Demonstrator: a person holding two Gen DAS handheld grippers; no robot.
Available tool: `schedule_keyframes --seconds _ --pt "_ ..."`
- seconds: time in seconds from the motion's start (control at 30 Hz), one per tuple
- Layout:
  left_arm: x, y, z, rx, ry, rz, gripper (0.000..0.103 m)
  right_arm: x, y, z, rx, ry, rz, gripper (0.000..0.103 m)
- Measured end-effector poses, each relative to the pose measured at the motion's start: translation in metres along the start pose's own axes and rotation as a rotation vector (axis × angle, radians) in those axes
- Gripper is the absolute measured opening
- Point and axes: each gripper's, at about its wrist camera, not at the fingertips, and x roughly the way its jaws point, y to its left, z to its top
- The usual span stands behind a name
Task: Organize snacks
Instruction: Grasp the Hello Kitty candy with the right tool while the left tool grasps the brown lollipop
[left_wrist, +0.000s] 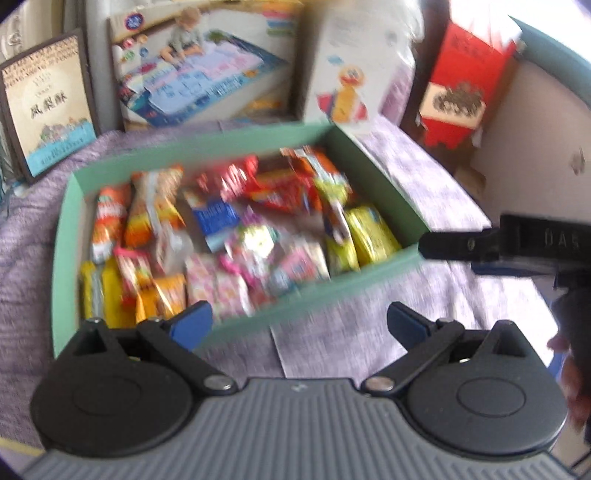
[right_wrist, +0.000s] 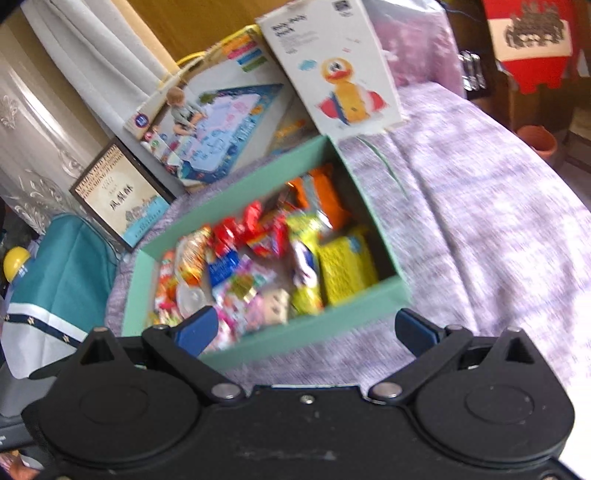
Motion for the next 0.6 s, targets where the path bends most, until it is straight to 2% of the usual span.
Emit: schedule_keyframes --seconds 0.23,0.37,0.43,0.5,0.57,0.6 --pt "0.017 -0.013 -0.052 0.038 0.099 0.006 0.103 -0.003 -0.027 -0.053 0.019 0.024 -0.050 0.103" --pt "0.027 -0.015 -0.071 0.054 0.126 0.012 0.101 -0.001 -0.030 -0.076 -0.040 0.013 -0.096 0.084" --pt "0.030 -0.015 -0.077 0.064 0.133 0.012 0.097 0.001 -0.030 -0.085 -0.085 0.022 -0.106 0.075" --pt "0.032 -0.015 -0.080 0.069 0.137 0.013 0.095 0.004 -0.028 -0.092 -0.127 0.041 -0.107 0.062" --pt "0.033 -0.015 -0.082 0.068 0.139 0.015 0.092 0.006 -0.022 -0.099 -0.202 0.033 -0.135 0.055" --pt "0.034 -0.016 -0.083 0.067 0.141 0.016 0.090 0.006 -0.018 -0.102 -0.243 0.028 -0.154 0.047"
